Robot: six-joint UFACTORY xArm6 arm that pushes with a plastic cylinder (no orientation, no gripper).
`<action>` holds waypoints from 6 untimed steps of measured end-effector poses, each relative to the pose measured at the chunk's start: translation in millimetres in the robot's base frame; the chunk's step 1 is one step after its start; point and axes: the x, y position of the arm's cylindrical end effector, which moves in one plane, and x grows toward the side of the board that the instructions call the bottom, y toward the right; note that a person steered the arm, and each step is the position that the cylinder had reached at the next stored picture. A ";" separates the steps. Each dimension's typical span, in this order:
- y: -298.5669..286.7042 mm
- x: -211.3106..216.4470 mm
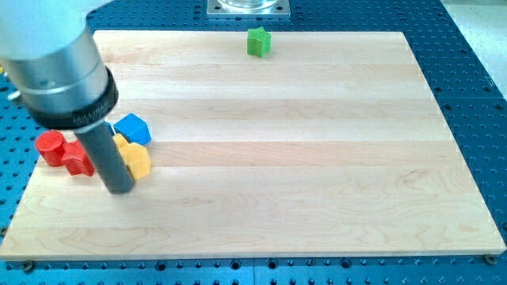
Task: Push the red star into the yellow heart
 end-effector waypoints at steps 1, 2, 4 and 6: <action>-0.5 -16.2; -20.3 -43.2; -20.0 -37.6; -52.7 75.1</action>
